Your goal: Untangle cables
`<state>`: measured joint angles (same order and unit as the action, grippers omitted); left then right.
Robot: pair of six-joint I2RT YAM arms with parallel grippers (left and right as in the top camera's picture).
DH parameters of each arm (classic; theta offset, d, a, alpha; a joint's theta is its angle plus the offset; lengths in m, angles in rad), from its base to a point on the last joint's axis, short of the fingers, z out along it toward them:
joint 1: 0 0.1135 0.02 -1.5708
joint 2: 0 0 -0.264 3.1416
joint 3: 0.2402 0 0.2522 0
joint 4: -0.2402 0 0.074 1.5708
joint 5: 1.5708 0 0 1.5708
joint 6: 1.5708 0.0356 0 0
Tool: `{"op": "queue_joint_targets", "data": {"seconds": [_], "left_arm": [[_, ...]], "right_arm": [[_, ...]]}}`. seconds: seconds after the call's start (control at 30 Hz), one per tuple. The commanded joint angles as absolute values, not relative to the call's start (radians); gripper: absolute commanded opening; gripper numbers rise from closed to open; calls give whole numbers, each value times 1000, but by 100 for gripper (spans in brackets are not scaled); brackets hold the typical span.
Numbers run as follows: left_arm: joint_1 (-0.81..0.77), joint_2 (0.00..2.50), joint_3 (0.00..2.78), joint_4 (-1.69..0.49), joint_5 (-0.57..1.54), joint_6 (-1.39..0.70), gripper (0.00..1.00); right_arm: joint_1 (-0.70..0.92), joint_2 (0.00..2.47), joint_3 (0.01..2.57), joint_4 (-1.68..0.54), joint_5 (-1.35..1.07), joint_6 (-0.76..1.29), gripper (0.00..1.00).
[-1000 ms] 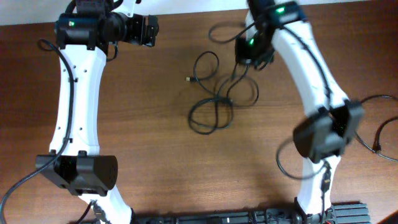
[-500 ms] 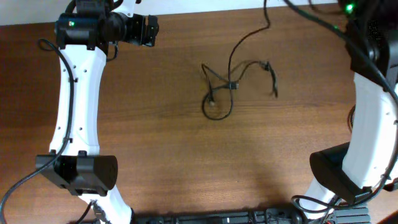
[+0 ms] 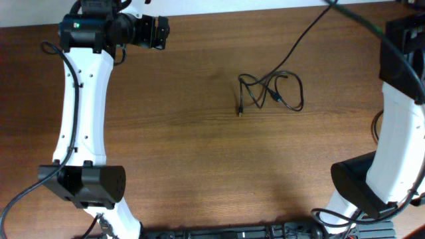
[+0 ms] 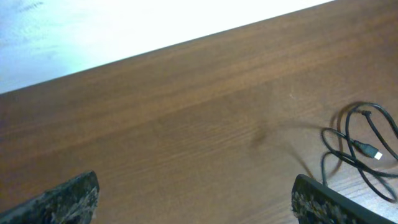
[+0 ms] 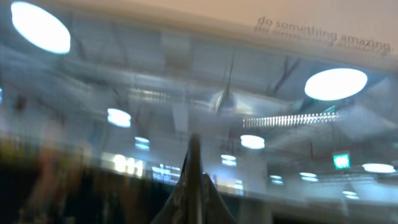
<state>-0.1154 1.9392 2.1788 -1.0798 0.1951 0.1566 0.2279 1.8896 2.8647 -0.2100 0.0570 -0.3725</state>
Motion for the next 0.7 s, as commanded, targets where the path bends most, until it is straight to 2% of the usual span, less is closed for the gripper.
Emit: {"op": "queue_joint_targets", "data": {"seconds": [0.0,0.1,0.37,0.43,0.47,0.5,0.6,0.67], "left_arm": [[-115,1920,2194,-1079,205,152,99],[-115,1920,2194,-1079,205,152,99],[-115,1920,2194,-1079,205,152,99],[-117,1920,2194,-1039,288,114,99],[-121,1922,2194,-1023,395,123,99],[-142,1935,2194,-1026,537,256,99],[-205,1978,2193,-1049,553,346,99],[-253,2028,2193,-1053,554,327,99]], "right_arm": [[209,1892,2863,-344,65,-506,4],[155,1894,2863,-437,65,-493,4],[23,1906,2863,-552,65,-234,4],[10,1907,2863,-582,65,-226,4],[4,1907,2863,-604,65,-226,4],[-2,1907,2863,-617,65,-226,4],[-18,1907,2863,-635,65,-196,4],[-45,1907,2863,-648,65,-146,4]]}}
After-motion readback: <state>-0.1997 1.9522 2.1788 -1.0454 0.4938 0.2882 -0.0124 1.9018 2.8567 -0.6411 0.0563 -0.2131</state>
